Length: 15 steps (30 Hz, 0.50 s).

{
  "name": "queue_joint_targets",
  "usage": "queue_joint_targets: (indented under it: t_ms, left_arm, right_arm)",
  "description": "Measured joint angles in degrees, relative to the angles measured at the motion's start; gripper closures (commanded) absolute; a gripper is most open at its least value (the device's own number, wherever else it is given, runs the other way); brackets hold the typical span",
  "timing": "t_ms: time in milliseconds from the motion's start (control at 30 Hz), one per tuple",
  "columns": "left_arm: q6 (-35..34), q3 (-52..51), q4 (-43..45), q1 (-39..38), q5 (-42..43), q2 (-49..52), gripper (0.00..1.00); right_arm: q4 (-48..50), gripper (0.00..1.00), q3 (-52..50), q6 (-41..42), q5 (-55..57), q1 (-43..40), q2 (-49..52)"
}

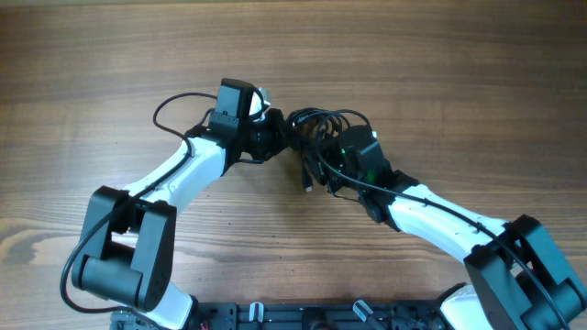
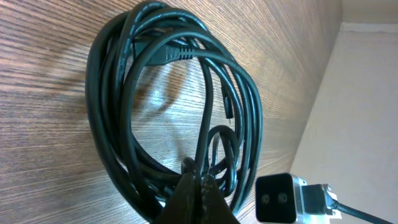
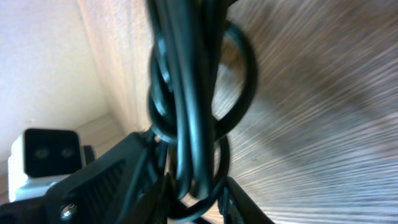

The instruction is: Untangle cables

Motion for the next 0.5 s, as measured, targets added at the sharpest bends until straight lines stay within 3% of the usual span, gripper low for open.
queue_joint_targets:
  t_ms: [233,500]
  left_arm:
    - [0.0,0.0,0.02,0.0,0.04,0.07,0.96]
    - [0.0,-0.26,-1.01,0.44,0.83,0.44,0.96]
  right_arm:
    - [-2.08,0.96,0.0,-1.31,1.66,0.0,0.02]
    - [-7.76,0.96,0.83,-15.65,1.77,0.02,0.02]
